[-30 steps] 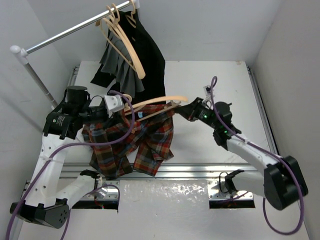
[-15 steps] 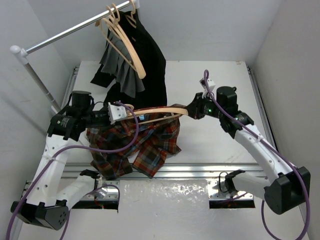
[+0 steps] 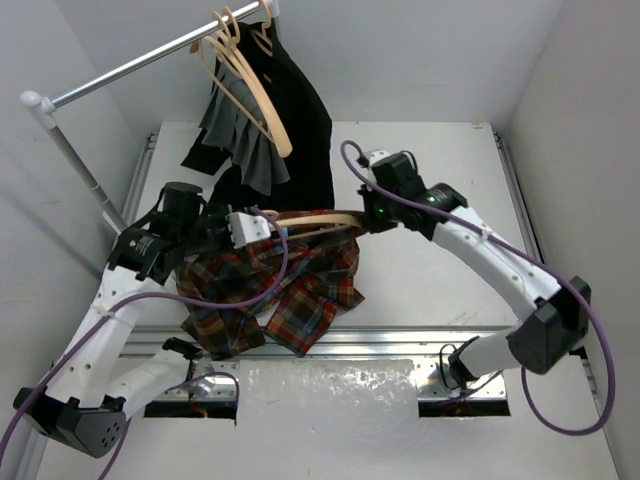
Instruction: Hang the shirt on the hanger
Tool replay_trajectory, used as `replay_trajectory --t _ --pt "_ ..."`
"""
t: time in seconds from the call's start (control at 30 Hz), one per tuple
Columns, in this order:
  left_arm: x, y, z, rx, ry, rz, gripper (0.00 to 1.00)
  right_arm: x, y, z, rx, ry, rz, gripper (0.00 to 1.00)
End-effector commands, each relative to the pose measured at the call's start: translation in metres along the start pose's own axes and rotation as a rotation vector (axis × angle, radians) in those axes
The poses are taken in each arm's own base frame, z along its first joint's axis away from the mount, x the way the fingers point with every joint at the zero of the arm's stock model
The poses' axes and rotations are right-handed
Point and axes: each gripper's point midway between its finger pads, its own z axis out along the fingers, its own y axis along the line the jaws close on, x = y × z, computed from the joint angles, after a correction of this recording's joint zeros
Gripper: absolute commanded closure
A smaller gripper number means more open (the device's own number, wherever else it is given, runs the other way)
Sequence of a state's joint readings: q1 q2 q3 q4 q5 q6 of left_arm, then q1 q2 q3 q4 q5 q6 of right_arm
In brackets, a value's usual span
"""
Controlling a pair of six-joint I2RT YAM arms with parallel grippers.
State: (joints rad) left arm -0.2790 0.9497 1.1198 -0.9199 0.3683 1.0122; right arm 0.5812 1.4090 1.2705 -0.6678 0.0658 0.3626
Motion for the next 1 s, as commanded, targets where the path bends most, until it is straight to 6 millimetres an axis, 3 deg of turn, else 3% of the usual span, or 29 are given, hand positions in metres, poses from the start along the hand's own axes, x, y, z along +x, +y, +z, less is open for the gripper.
replay_trajectory --t 0.0,0.2,0.37,0.47,0.5,0.53,0.57,0.67,0.8,0.87,0.93,0.97 --pt "0.008 0.017 -0.003 -0.077 0.083 -0.023 1.0 -0.007 0.004 -0.012 0.161 0.048 -0.057 1.0" --pt "-0.002 0.022 0.003 -0.099 0.086 -0.115 1.0 -0.002 0.04 0.005 0.157 0.093 -0.12 1.0" --pt "0.013 0.031 0.012 -0.178 0.17 -0.136 1.0 -0.012 0.068 0.003 0.077 0.02 -0.172 1.0" --pt "0.016 0.033 0.017 -0.209 0.196 -0.156 1.0 -0.013 0.105 0.003 -0.036 -0.008 -0.26 1.0" --pt "0.014 0.037 0.017 -0.231 0.196 -0.175 1.0 -0.017 0.128 0.002 -0.114 -0.054 -0.277 1.0" --pt "0.012 0.036 0.018 -0.223 0.19 -0.187 1.0 -0.021 0.143 -0.004 -0.187 -0.09 -0.281 1.0" --pt "0.008 0.035 0.018 -0.216 0.177 -0.197 1.0 -0.019 0.173 -0.006 -0.341 -0.124 -0.282 1.0" --pt "-0.007 0.027 0.02 -0.161 0.107 -0.247 1.0 -0.021 0.212 -0.027 -0.573 -0.203 -0.266 1.0" --pt "-0.022 0.017 0.018 -0.103 0.036 -0.265 1.0 -0.018 0.231 -0.048 -0.722 -0.237 -0.311 1.0" --pt "-0.03 0.019 0.013 -0.115 0.0 -0.264 1.0 -0.015 0.227 -0.059 -0.753 -0.248 -0.345 1.0" --pt "-0.038 0.02 0.008 -0.112 -0.036 -0.255 1.0 -0.017 0.214 -0.069 -0.754 -0.245 -0.35 0.78" --pt "-0.046 0.021 0.005 -0.104 -0.062 -0.248 1.0 -0.027 0.193 -0.081 -0.746 -0.259 -0.327 0.63"
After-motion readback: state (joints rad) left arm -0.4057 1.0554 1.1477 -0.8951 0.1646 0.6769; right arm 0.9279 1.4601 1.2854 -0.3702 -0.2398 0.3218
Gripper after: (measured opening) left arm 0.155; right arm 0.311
